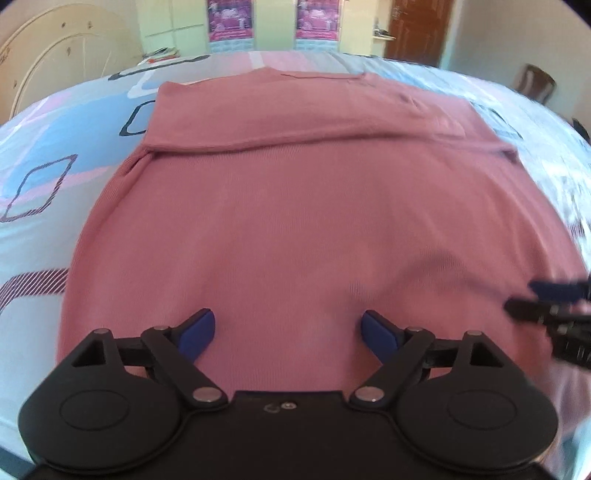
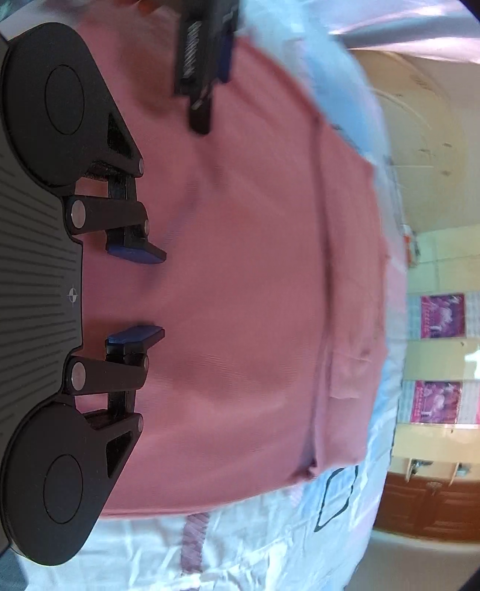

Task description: Fold small clothes

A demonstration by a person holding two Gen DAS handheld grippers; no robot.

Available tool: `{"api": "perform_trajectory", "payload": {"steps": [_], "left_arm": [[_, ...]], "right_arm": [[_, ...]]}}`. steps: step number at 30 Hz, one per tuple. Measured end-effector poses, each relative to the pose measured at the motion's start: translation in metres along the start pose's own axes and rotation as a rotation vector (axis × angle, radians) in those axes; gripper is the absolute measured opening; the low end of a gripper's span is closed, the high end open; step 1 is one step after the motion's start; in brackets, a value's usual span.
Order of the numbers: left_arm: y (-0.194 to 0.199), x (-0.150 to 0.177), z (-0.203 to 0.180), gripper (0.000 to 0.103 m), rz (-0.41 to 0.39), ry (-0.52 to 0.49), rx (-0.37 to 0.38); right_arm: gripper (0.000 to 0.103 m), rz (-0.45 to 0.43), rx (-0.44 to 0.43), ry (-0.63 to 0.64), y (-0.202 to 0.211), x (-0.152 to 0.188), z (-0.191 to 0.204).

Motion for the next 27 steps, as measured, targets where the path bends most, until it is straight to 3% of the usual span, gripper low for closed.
{"api": "perform_trajectory", "payload": {"steps": [8, 9, 11, 13, 16, 20, 23, 27], "left_arm": [[0.045, 0.037, 0.030, 0.089, -0.010, -0.020, 0.022], [0.049, 0.040, 0.035, 0.089, -0.007, -0.006, 0.025], [0.056, 0.044, 0.041, 0.089, -0.005, 0.015, 0.029], [0.059, 0.045, 0.042, 0.089, -0.011, 0.006, 0.028], [0.063, 0.042, 0.047, 0.085, -0.005, 0.030, 0.024], [0.076, 0.037, 0.060, 0.084, -0.038, 0.065, -0.012], [0.077, 0.037, 0.073, 0.084, -0.044, 0.072, -0.057], [0.071, 0.044, 0.093, 0.083, -0.010, 0.110, -0.112]], "right_arm": [[0.038, -0.008, 0.110, 0.049, 0.048, 0.032, -0.008], [0.048, -0.001, 0.134, 0.054, 0.053, 0.036, -0.009], [0.055, -0.001, 0.163, 0.011, 0.063, 0.045, -0.017], [0.056, -0.003, 0.167, -0.044, 0.070, 0.048, -0.022], [0.056, 0.006, 0.177, -0.012, 0.076, 0.047, -0.015], [0.056, -0.035, 0.161, -0.087, 0.095, 0.044, -0.024], [0.056, -0.063, 0.231, -0.096, 0.106, 0.040, -0.033], [0.056, -0.004, 0.291, -0.126, 0.104, 0.054, -0.050]]}}
Point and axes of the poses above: each gripper's, at about its wrist camera, not at the fingertips, and y roughly against the way its jaws point, z to its left, x to its underside, the point moved 2 cm from there along -y, roughly the way its jaws point, and after that the axes turned 14 degrees about -z, right-handed, at the moved point
